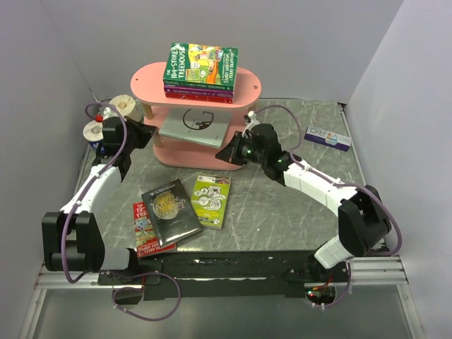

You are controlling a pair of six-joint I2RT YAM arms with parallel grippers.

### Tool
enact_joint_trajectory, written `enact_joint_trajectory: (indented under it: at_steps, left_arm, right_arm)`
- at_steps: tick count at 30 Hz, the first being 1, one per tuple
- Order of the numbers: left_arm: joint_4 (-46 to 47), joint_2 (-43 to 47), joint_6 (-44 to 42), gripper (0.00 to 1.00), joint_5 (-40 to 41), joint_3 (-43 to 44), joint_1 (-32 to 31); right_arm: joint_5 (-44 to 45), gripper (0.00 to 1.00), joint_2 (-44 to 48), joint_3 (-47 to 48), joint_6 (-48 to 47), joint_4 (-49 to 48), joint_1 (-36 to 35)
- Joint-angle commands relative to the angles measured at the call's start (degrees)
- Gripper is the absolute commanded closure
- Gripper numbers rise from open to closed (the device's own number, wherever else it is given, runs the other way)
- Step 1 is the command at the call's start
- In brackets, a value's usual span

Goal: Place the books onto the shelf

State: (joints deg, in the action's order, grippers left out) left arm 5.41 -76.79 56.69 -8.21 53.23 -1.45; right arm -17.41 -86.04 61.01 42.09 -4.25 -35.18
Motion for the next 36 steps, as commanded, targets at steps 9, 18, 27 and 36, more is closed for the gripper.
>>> enact_joint_trajectory:
  at_steps: [9, 18, 27, 36]
  left_arm:
    - [6.28, -3.98, 1.58, 0.98, -6.2, 4.07, 0.22]
    - [8.47, -4.15, 2.46, 0.98, -8.67, 1.79, 0.22]
    - [9.53, -3.1, 2.9, 0.99, -9.99, 0.03, 0.13]
    - [2.6, -3.27, 0.97, 0.96, -4.53, 6.7, 0.84]
  right_arm:
    - [-2.8, 1.0, -2.38, 5.34, 1.86, -2.95, 5.56]
    - [-2.98, 1.0, -2.9, 5.87, 2.21, -3.13, 6.44]
    - [-3.25, 1.0, -4.84, 8.68, 2.65, -2.25, 7.4]
    - [-3.24, 1.0, -5.28, 9.65, 2.47, -1.2, 8.55]
